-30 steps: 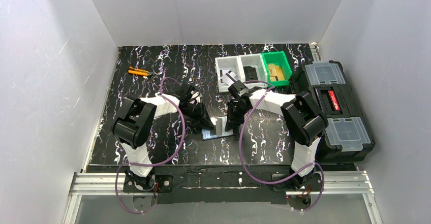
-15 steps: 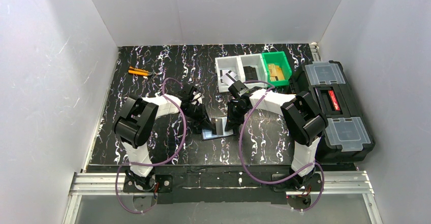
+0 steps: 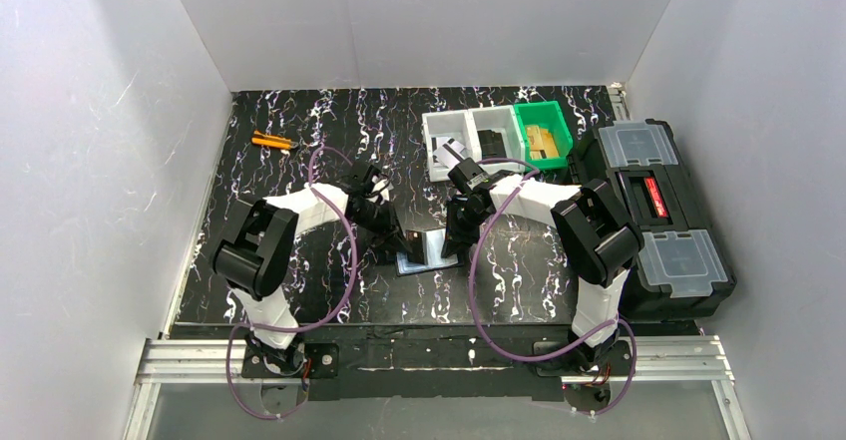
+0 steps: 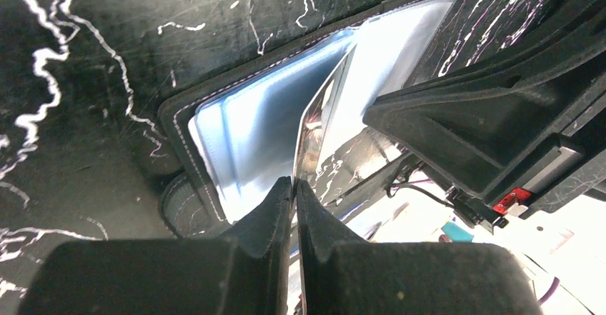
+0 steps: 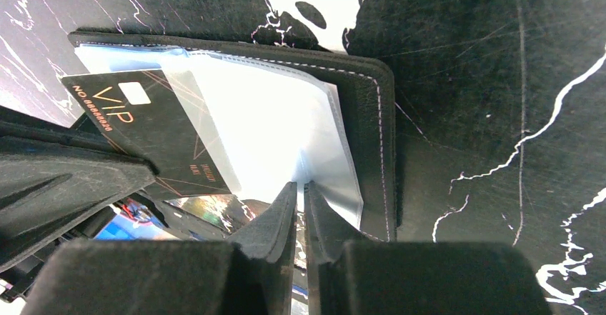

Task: Take the credit cards out of the card holder
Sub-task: Remove the credit card from the card holder.

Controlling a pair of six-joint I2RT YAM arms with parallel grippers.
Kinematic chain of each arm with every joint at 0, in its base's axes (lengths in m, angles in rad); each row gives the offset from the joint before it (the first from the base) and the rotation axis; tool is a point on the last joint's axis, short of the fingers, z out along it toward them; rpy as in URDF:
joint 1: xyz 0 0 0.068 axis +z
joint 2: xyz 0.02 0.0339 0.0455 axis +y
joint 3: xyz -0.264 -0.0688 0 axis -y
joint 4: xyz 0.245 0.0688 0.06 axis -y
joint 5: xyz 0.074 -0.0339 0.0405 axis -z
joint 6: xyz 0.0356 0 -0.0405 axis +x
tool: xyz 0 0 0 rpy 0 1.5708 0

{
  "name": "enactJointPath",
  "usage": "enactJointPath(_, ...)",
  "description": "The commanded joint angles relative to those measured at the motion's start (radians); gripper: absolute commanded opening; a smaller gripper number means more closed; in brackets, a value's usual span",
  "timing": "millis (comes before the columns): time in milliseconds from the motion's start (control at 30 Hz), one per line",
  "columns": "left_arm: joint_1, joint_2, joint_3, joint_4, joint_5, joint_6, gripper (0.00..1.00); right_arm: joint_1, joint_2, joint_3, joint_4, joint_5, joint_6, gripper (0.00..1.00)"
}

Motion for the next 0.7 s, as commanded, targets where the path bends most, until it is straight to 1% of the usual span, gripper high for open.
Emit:
enactJointPath(0, 0.016, -0.076, 0.021, -0.101, -0.059, 0.041, 0.0, 0.005, 0.054, -0.01, -0.004, 0.068, -0.014, 0.15)
enactJointPath(233, 0.024, -0.123, 0.054, -0.181, -0.102, 0.08, 0.0, 0.005, 0.047, -0.006, -0.008, 0.069, -0.016, 0.16)
enactJointPath(500, 0.027, -0.17, 0.109, -0.229, -0.1, 0.093, 0.0, 0.005, 0.003, 0.038, -0.037, 0.064, -0.016, 0.17)
enactJointPath(667, 0.028, -0.196, 0.137, -0.237, -0.089, 0.095, 0.0, 0.005, -0.051, 0.089, -0.081, 0.075, -0.022, 0.21)
